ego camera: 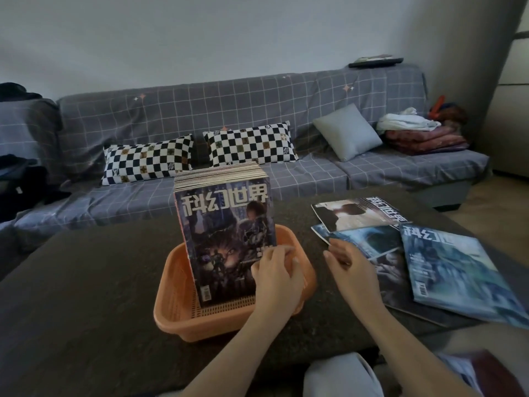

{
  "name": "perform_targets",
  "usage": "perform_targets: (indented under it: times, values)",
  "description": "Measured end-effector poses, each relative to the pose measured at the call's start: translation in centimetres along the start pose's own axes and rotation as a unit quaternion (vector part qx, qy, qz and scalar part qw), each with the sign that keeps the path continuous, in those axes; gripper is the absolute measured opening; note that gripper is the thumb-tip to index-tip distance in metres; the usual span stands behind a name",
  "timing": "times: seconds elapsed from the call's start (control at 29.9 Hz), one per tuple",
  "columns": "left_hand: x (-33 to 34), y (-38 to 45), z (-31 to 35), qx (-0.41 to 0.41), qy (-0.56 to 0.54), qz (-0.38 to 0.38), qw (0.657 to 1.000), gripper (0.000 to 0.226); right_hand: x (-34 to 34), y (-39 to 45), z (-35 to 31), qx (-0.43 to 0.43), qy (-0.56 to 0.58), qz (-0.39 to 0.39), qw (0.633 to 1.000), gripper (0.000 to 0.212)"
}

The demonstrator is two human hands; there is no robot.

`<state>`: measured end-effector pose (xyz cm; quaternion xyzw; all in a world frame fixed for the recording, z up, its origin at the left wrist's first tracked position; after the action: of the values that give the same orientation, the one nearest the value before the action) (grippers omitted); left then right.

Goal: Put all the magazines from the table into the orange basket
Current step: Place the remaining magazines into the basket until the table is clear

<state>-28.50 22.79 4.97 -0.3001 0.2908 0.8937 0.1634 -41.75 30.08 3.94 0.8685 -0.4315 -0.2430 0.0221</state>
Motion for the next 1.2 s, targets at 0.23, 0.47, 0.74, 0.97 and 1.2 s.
perform_targets:
  times: [0.23,0.47,0.74,0.97,1.2]
  values:
    - [7.2,1.0,4.0,0.053,-0.012,-0.082,0.995,0.022,-6.3,0.8,5.4,0.05,-0.027,0.051,0.997,0.034]
    - [15.8,1.1,7.4,0.062,-0.053,-0.181,0.98,0.024,-12.2,1.7,13.0,0.142,-0.09,0.131,0.977,0.033]
    - [21.5,0.8,9.2,0.031,-0.115,-0.246,0.962,0.03,-17.0,2.1,18.5,0.244,-0.242,0.161,0.925,0.048]
    - [23.8,2.1,10.4,-0.1,-0.141,-0.251,0.953,0.038,-19.1,1.6,19.9,0.3,-0.216,0.142,0.918,0.064]
    - [23.4,1.2,11.6,-0.215,-0.319,-0.308,0.87,0.018,-18.4,-0.2,19.2,0.286,-0.111,0.18,0.935,0.072]
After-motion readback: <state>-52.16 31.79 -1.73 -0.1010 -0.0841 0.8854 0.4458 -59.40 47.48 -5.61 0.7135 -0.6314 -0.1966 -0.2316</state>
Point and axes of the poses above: each hand's wrist, its own y-axis towards the middle knuckle, its own x-axis out of the palm, z = x × y, the point moved 1 cm from there along y, towards the middle knuckle, and after that the axes turned 6 degrees about x, right-handed, at the moved point
